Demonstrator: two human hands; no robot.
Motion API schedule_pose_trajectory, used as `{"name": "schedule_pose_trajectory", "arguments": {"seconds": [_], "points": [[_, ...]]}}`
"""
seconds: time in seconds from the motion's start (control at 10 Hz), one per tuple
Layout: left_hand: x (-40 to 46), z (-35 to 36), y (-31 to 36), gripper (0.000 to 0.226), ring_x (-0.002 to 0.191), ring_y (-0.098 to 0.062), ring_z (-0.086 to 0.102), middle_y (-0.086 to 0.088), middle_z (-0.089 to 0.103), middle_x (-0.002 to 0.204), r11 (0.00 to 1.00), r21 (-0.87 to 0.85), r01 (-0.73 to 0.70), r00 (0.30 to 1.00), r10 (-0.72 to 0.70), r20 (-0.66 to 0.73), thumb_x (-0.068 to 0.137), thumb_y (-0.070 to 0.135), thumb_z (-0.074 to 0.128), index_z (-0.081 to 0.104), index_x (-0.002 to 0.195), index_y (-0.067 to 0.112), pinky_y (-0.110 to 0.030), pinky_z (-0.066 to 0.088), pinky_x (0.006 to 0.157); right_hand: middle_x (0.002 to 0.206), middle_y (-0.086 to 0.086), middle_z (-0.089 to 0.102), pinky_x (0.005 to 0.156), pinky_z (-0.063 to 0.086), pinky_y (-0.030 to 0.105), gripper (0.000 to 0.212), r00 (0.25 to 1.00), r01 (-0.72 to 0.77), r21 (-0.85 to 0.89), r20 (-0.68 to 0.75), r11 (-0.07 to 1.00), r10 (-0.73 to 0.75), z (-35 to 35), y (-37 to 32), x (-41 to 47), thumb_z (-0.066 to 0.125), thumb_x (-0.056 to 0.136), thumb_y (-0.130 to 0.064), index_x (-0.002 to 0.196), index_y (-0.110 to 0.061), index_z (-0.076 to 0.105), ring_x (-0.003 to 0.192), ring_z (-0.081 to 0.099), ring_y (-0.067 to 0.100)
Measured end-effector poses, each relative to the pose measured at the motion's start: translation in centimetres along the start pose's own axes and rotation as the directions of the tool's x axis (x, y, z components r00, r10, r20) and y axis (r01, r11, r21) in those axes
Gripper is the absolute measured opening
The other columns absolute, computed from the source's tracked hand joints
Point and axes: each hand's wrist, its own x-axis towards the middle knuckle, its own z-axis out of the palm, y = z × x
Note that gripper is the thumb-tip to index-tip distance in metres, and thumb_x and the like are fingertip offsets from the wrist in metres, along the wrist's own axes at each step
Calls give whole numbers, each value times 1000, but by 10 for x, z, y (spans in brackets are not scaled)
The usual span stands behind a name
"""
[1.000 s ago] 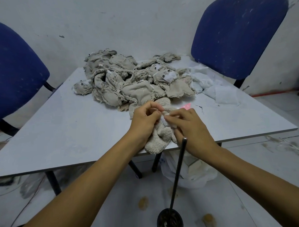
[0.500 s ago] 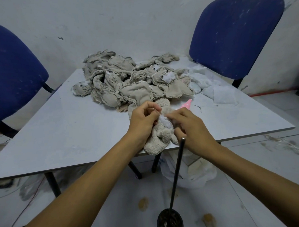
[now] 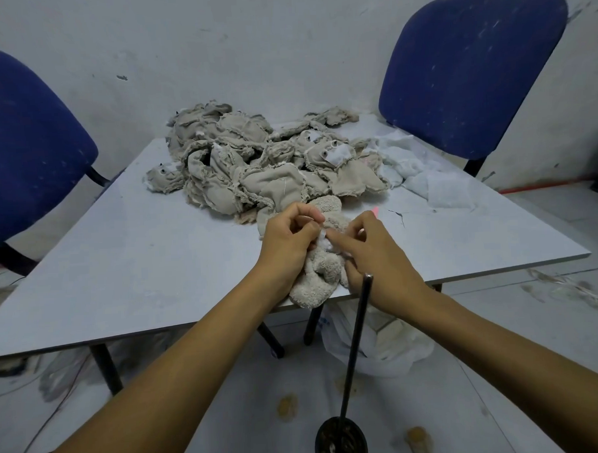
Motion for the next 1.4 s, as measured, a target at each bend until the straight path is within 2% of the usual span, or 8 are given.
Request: {"name": "schedule_pose_trajectory", "arguments": {"seconds": [0.5,0.7,0.8,0.9,1.1,1.2,1.3,1.4], "points": [[-2,0,0,29,57,-9,48,0,55,69,997,71,-40,999,40,-11,91,-8,54,63,83,18,-20,42,54,103,-14,55,78,52,38,57,992,94,21,-92,995,-92,-8,1,-7,40,73,-15,129,-25,52,100,57,24],[-1,2,-2,29,56,-9,50,7,57,65,994,100,-36,999,38,-13,91,-6,55,63,82,20,-23,45,56,108,15,49,77,45,42,28,998,-4,2,-56,1000,4,-2,-1,1,61,94,-14,102,-41,61,98,49,35],[-1,1,-2,30,57,-8,51,8,57,66,995,98,-36,999,37,-7,91,-6,54,63,82,21,-24,47,58,110,15,44,77,38,35,42,1000,23,-159,22,987,-20,-1,-1,1,61,90,-8,130,-20,62,99,42,31],[-2,1,-2,30,56,-10,51,8,57,64,993,110,-51,999,50,10,91,-6,54,63,82,21,-25,47,56,97,14,49,73,47,42,33,992,37,-55,-119,998,-44,-4,1,-6,64,87,2,118,-7,69,89,51,32],[-9,5,1,25,57,-22,53,-3,59,66,948,290,-128,992,120,46,92,1,53,60,85,24,-35,45,55,95,4,31,69,34,32,39,992,101,-204,91,974,-84,-8,0,3,55,83,-16,119,-22,69,94,35,26],[-10,4,9,15,64,-22,62,-3,64,69,860,478,-178,983,137,120,92,17,58,53,98,30,-37,53,60,97,3,36,77,41,32,33,998,-58,-25,-24,998,57,-15,5,5,52,89,-11,111,-25,71,98,41,23],[-4,0,11,29,93,-23,59,-4,64,99,518,820,-244,963,232,140,93,30,55,45,121,30,-43,54,77,107,2,44,78,46,39,30,955,-294,-96,-73,951,288,-27,20,9,59,95,-37,122,-30,49,105,49,26],[8,-4,8,51,129,-33,37,-13,45,137,495,864,-90,996,54,72,95,40,53,39,142,27,-49,39,105,95,8,66,74,52,35,70,955,-282,-1,100,959,281,-36,22,15,73,87,-35,143,-30,31,84,64,24]]}}
